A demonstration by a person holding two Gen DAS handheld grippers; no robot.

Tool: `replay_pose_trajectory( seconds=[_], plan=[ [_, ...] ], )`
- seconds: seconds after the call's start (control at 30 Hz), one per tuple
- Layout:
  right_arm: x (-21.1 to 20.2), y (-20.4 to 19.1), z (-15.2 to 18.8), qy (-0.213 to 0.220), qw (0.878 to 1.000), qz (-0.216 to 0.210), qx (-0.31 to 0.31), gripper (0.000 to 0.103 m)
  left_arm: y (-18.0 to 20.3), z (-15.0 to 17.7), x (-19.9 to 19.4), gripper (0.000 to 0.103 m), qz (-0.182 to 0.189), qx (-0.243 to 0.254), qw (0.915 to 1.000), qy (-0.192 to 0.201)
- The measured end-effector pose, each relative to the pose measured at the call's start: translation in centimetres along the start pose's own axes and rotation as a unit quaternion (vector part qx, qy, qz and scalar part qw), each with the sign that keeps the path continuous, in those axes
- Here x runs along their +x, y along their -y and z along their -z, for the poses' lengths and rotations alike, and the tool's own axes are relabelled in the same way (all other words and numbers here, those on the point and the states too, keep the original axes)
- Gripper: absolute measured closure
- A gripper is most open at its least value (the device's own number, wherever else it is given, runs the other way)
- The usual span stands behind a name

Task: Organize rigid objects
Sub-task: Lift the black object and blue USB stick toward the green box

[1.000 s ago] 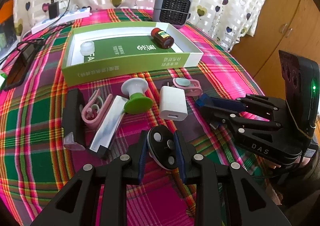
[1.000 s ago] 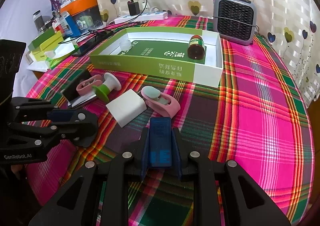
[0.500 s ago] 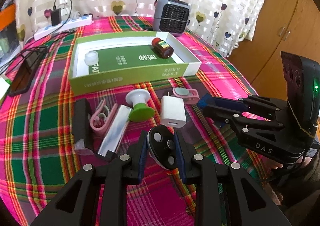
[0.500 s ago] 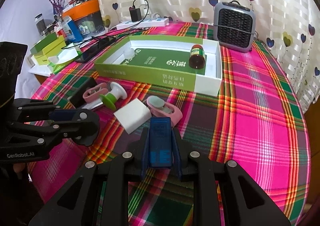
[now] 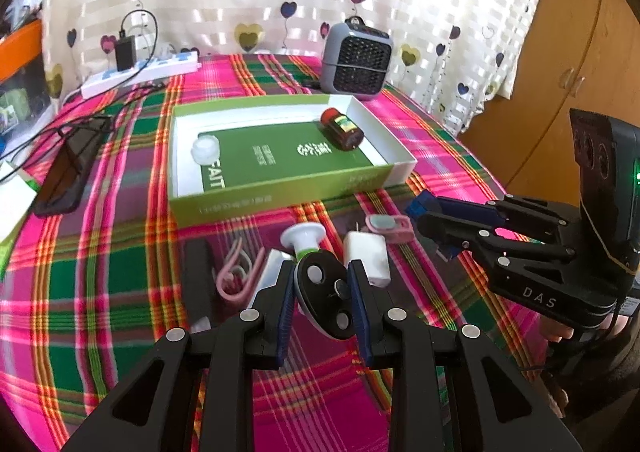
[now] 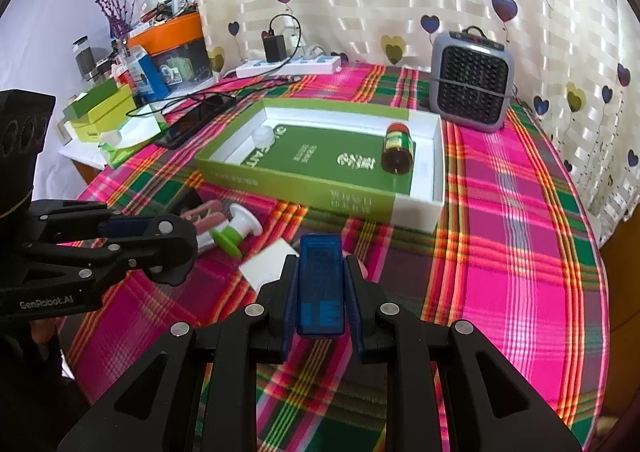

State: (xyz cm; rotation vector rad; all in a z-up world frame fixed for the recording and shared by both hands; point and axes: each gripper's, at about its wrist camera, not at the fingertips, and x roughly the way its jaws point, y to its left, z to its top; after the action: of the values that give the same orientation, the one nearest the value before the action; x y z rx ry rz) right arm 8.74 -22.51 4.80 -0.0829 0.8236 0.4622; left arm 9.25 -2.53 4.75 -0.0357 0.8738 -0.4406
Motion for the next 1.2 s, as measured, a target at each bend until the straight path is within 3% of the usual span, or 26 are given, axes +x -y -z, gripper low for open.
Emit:
replay_pose_trajectory(
  seconds=[0.63, 1.2],
  plan=[
    [1.6, 0.7, -4.8, 0.014, 1.000, -0.009, 0.001, 0.080, -3.0, -3.7, 0.4, 0.078, -0.019, -0.015, 0.9993, 0.027],
    [7.1, 1.8, -10.0, -0.008, 1.000, -0.023, 0.008, 0.080, -5.6, -6.7, 3.4, 0.078, -0.028, -0.031, 0.9989, 0.023]
  ],
)
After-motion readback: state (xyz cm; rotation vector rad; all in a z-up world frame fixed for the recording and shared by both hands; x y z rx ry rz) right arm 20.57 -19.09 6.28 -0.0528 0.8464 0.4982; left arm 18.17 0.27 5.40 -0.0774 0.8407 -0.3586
